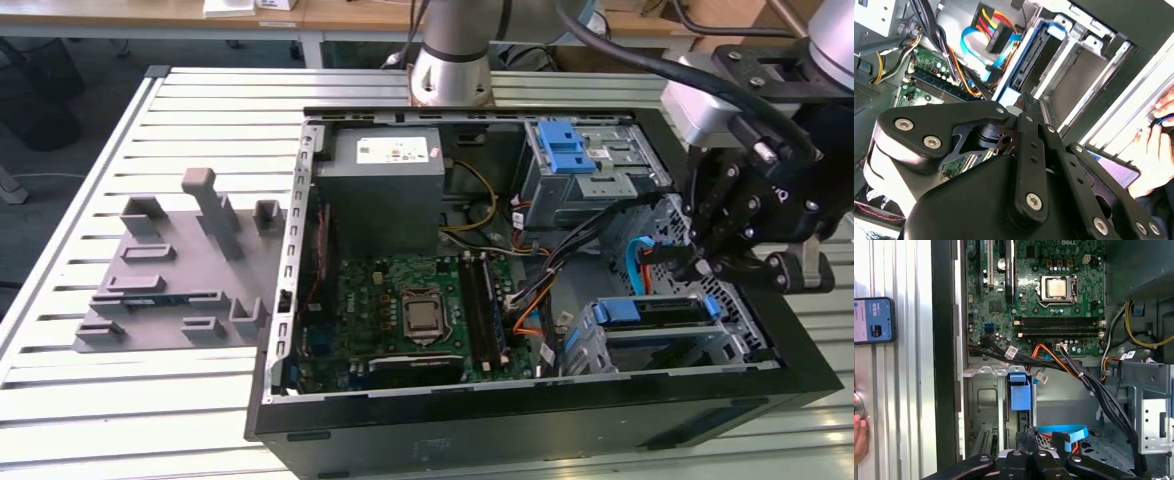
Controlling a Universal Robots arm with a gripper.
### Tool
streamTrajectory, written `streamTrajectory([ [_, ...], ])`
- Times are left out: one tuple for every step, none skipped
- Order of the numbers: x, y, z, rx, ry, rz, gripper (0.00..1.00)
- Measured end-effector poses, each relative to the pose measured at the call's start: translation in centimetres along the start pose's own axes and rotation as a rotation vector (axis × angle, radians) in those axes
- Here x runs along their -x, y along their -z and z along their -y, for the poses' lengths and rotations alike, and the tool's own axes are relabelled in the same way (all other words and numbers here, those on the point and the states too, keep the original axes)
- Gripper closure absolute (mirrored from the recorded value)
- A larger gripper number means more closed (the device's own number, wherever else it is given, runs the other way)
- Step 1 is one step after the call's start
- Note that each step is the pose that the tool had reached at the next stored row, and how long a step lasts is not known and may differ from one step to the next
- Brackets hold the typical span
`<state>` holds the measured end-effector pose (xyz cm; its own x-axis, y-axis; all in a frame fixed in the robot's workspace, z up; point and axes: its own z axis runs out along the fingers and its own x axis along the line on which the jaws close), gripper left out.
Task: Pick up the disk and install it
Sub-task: 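Insert the first disk wire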
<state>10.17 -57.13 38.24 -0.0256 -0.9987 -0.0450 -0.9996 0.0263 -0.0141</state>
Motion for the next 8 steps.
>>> streamTrajectory([
  [0.03,-0.02,0.23,0.0,0.0,0.0001,0.89],
  [0.06,-0.04,0.41,0.0,0.0,0.0001,0.89],
  [0.06,-0.05,0.45,0.0,0.0,0.0001,0.89],
  [0.06,-0.05,0.45,0.0,0.0,-0.0001,0.89],
  [0.05,-0.05,0.45,0.0,0.0,0.0,0.89],
  [0.05,-0.05,0.45,0.0,0.0,-0.0001,0.89],
  [0.05,-0.05,0.45,0.0,0.0,0.0,0.89],
  [0.05,-0.06,0.45,0.0,0.0,0.0,0.89],
])
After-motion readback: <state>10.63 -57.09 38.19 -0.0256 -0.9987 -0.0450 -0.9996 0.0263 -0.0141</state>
